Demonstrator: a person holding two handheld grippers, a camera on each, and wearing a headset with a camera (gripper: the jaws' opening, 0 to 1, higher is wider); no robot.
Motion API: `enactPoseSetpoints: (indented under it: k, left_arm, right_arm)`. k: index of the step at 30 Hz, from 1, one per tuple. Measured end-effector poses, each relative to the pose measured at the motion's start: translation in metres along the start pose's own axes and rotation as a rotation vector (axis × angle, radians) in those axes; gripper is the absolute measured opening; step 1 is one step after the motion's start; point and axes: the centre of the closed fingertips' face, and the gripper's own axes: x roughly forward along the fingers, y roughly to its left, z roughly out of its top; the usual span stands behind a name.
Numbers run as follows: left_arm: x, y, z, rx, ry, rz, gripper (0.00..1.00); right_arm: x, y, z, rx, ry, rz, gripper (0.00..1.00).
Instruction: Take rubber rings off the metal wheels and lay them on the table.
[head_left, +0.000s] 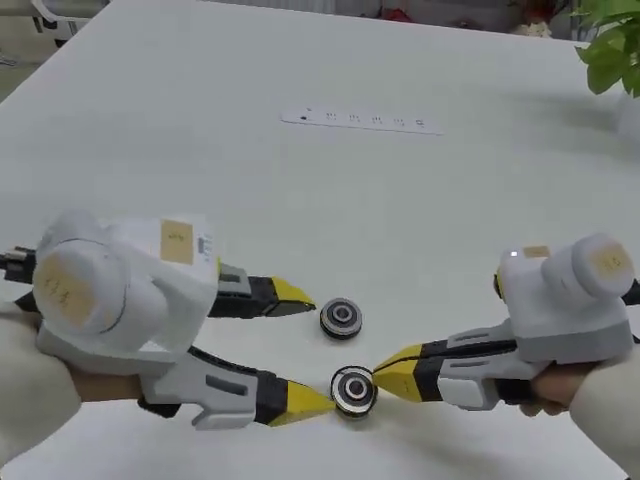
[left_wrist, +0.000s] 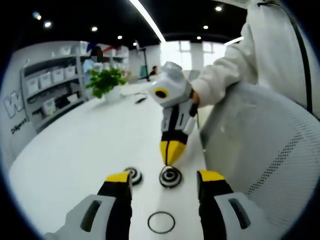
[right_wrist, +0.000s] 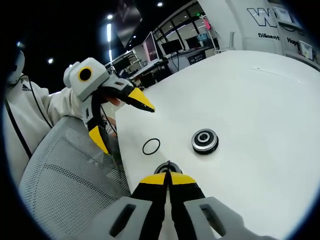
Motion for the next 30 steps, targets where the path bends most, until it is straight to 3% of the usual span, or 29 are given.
enactPoseSetpoints:
  k: [6, 9, 17, 20, 26, 30]
  left_arm:
    - [-0.023, -0.005, -0.008, 0.010, 0.024, 0.010, 0.65]
    - [-0.036, -0.001, -0.010, 0.028, 0.039, 0.048, 0.69]
    - [-0.069, 0.009, -0.015, -0.020, 0.020, 0.145, 0.77]
    - [-0.080, 0.010, -0.016, -0.049, -0.006, 0.186, 0.80]
    - [-0.093, 0.006, -0.022, -0.081, -0.008, 0.214, 0.87]
    - [-0.102, 0.008, -0.022, -0.113, -0.033, 0.248, 0.92]
  right_arm:
    - [-0.001, 0.001, 0.001, -0.014, 0.000, -0.003, 0.00]
    - [-0.001, 0.003, 0.001, -0.014, -0.002, 0.000, 0.00]
    - [-0.004, 0.005, 0.004, -0.015, -0.011, -0.003, 0.00]
    - [-0.005, 0.006, 0.006, -0.017, -0.015, -0.004, 0.00]
    - [-0.008, 0.008, 0.011, -0.018, -0.028, -0.007, 0.00]
    - [-0.009, 0.008, 0.013, -0.016, -0.034, -0.011, 0.00]
